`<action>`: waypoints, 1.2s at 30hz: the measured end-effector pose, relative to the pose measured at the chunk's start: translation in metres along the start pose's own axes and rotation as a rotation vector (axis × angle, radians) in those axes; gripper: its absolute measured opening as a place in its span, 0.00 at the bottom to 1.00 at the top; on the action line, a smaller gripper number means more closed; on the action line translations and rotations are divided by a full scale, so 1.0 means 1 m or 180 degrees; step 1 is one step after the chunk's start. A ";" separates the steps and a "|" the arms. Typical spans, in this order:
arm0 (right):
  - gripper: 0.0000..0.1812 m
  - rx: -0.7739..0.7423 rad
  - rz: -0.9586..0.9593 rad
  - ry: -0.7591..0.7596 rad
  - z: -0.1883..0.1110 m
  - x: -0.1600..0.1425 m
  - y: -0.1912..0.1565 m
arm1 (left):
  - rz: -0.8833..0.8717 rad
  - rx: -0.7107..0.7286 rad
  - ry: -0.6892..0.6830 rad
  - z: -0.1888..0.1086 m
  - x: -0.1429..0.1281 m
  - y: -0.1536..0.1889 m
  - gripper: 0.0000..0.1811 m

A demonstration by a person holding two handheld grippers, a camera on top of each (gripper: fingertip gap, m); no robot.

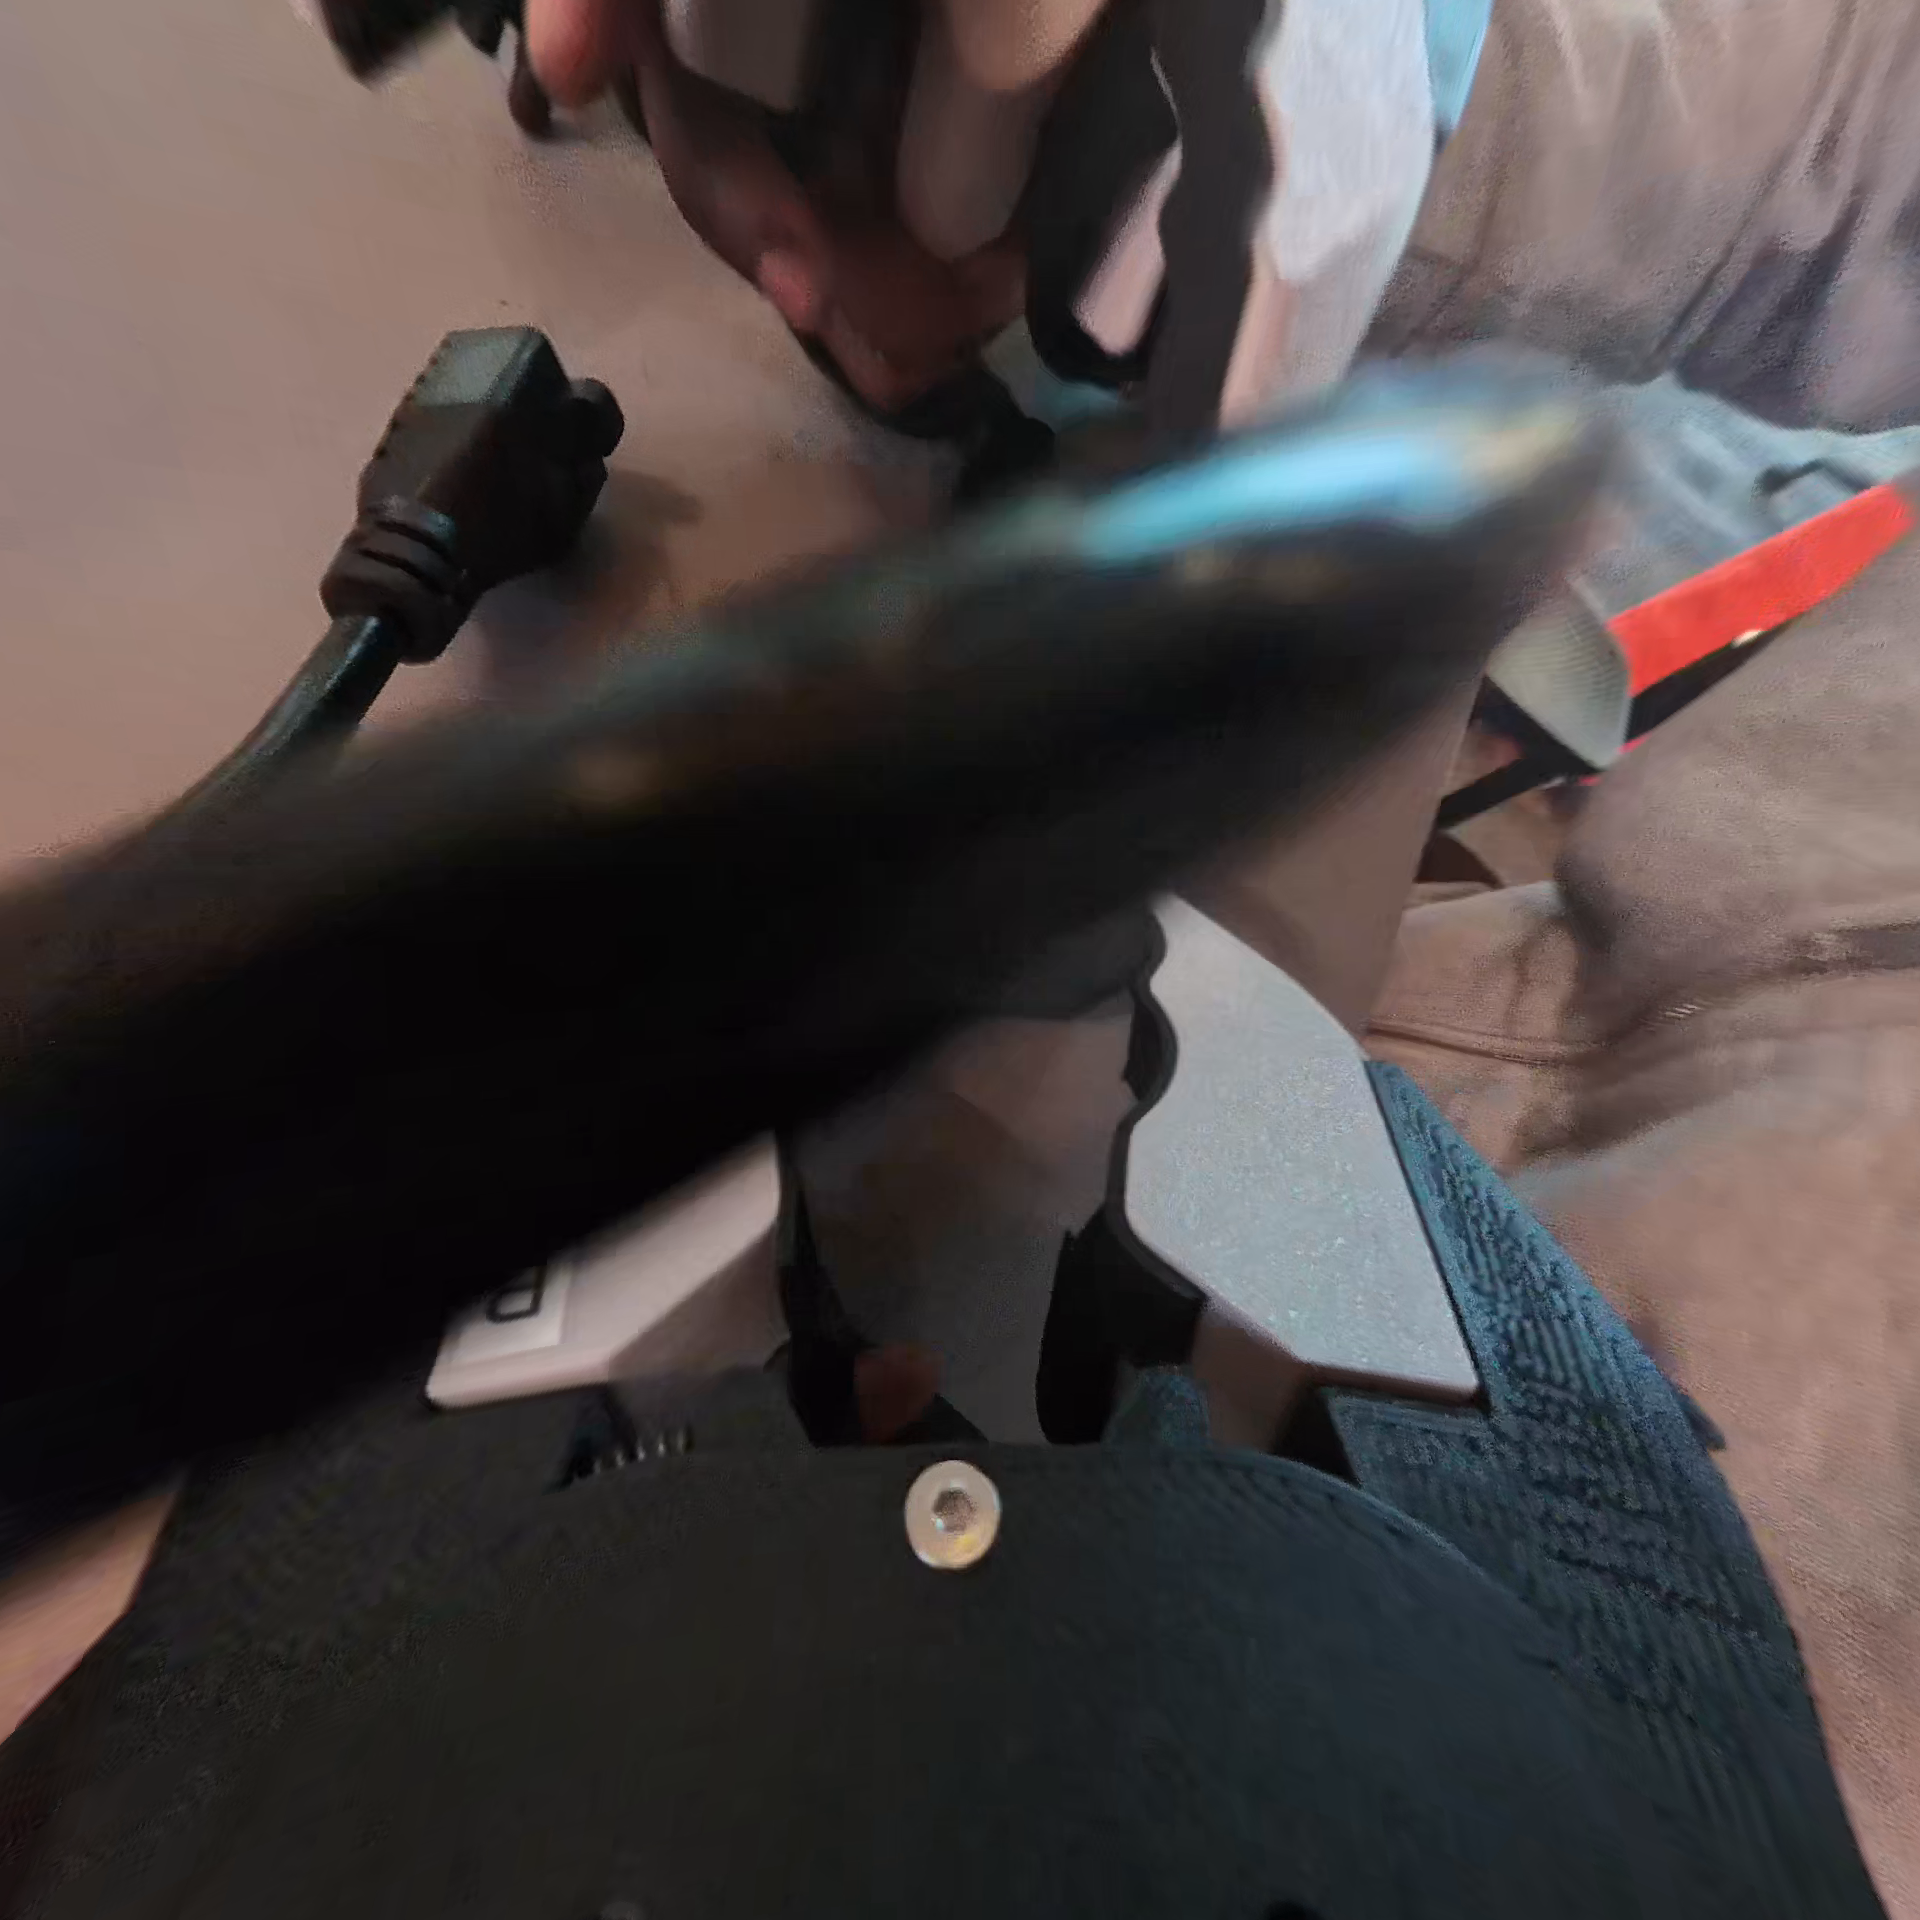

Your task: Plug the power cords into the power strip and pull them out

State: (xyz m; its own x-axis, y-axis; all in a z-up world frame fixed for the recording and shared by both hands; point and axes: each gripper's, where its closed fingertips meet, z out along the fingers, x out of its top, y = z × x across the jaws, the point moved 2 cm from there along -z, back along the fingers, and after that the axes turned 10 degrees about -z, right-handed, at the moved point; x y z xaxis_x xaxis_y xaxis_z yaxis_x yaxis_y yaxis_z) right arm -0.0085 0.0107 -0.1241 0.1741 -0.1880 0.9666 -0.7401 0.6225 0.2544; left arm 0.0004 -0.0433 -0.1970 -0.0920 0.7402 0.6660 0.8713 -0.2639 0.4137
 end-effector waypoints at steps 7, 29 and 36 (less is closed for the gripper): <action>0.37 -0.1225 0.0496 -0.0831 -0.023 0.005 -0.018 | 0.0412 0.0435 0.0110 0.000 0.001 0.000 0.36; 0.31 -0.2102 0.0915 0.0409 -0.028 0.015 -0.050 | 0.0932 0.0116 0.0723 -0.020 0.007 0.024 0.33; 0.33 -0.1311 0.0734 -0.1714 -0.013 -0.025 -0.077 | 0.0633 -0.0093 0.0956 -0.032 0.017 0.023 0.25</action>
State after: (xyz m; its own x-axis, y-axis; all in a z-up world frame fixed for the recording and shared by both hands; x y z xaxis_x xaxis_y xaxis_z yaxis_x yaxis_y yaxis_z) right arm 0.0526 -0.0222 -0.1678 -0.3808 -0.2997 0.8747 -0.3954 0.9079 0.1389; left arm 0.0038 -0.0562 -0.1560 -0.0636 0.4590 0.8861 0.8727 -0.4052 0.2725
